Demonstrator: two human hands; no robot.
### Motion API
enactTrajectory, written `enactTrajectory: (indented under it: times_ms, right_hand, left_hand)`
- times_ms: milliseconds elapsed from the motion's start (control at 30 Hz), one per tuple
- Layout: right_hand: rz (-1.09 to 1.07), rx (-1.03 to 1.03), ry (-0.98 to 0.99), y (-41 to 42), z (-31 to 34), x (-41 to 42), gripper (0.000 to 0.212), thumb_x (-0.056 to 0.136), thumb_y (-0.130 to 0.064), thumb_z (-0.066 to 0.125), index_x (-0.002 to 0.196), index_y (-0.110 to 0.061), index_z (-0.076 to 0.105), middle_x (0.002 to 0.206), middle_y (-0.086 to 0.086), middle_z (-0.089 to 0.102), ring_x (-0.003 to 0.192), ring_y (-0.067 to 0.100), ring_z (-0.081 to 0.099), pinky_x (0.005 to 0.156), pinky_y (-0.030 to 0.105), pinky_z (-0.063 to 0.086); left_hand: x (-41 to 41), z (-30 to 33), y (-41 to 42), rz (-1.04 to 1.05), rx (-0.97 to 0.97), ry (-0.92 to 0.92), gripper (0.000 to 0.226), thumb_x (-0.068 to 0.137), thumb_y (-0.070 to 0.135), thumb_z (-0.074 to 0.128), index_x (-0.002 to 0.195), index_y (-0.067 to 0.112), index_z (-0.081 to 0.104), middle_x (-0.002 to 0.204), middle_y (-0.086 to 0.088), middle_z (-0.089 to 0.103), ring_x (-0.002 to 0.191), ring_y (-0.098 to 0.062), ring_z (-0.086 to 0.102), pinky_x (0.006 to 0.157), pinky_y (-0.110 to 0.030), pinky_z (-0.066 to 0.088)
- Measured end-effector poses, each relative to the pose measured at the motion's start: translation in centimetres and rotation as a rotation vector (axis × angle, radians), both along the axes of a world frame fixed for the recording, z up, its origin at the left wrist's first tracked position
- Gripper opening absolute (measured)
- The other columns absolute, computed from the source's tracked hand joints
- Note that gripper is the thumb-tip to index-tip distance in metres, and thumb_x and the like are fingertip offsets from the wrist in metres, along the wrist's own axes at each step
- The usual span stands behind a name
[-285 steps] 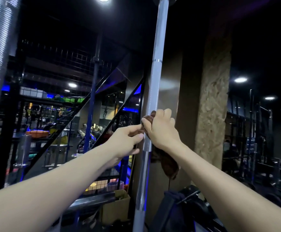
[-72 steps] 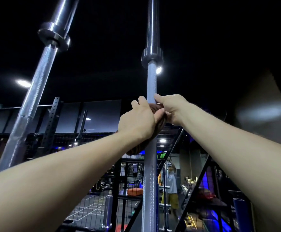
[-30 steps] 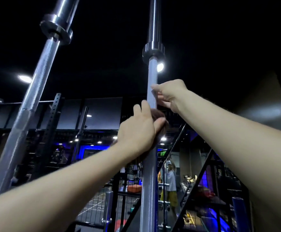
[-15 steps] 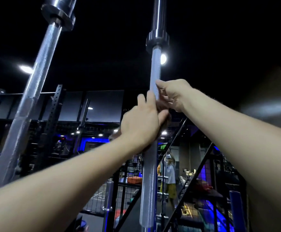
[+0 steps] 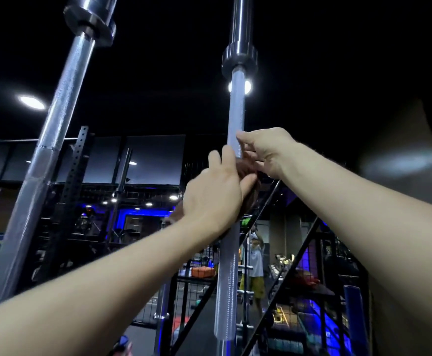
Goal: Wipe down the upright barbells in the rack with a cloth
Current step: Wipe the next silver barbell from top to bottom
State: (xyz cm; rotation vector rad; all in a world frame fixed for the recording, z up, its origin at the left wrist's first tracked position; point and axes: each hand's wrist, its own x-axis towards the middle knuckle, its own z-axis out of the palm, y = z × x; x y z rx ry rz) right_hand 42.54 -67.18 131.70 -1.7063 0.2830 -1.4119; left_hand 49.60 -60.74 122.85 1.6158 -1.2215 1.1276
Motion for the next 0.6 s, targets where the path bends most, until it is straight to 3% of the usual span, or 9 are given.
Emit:
enactTrajectory:
  times_ms: [67,267,367,433,600]
  right_hand:
    - [0.020,0.020,-0.007,0.0,-1.0,-0.1,0.010,0.087,-0.015,0.069,0.089,-0.008,0.063,0.080,0.008,0.063,0.059,0.015,0.058,0.046,0.017,0.050]
    - [0.076,0.030,-0.046,0.2,-1.3,-0.1,0.018,0.086,-0.012,0.070,0.071,-0.007,0.062,0.064,0.004,0.063,0.049,0.012,0.061,0.048,0.020,0.050]
    - [0.092,0.047,-0.080,0.1,-0.7,0.1,0.011,0.085,-0.011,0.070,0.076,-0.005,0.068,0.075,0.008,0.069,0.062,0.018,0.065,0.047,0.021,0.049]
    - [0.069,0.068,-0.075,0.1,-0.8,0.1,0.016,0.088,-0.014,0.068,0.075,-0.006,0.064,0.074,0.007,0.065,0.061,0.017,0.062,0.040,0.019,0.046]
    - [0.028,0.079,-0.032,0.4,-2.9,0.0,0.017,0.088,-0.022,0.068,0.075,-0.013,0.061,0.073,0.003,0.061,0.057,0.013,0.060,0.052,0.022,0.053]
  left_hand:
    - [0.1,-1.9,0.5,-0.020,0.045,0.004,0.048,0.093,0.057,0.037,0.115,0.015,0.031,0.114,-0.005,0.042,0.097,-0.033,0.058,0.061,-0.037,0.033]
    - [0.7,1.6,0.4,-0.023,0.006,0.003,0.055,0.092,0.059,0.040,0.117,0.012,0.033,0.115,-0.007,0.045,0.099,-0.035,0.058,0.064,-0.037,0.033]
    - [0.3,3.8,-0.1,-0.064,-0.047,0.088,0.057,0.093,0.057,0.041,0.123,0.010,0.031,0.118,-0.008,0.045,0.100,-0.036,0.059,0.064,-0.038,0.032]
    - [0.2,2.0,0.0,-0.078,-0.052,0.099,0.056,0.092,0.058,0.041,0.121,0.011,0.032,0.118,-0.007,0.045,0.098,-0.035,0.059,0.063,-0.039,0.033]
    - [0.0,-5.7,1.5,-0.054,0.068,0.027,0.049,0.091,0.060,0.038,0.112,0.016,0.032,0.113,-0.003,0.044,0.095,-0.029,0.059,0.058,-0.037,0.034]
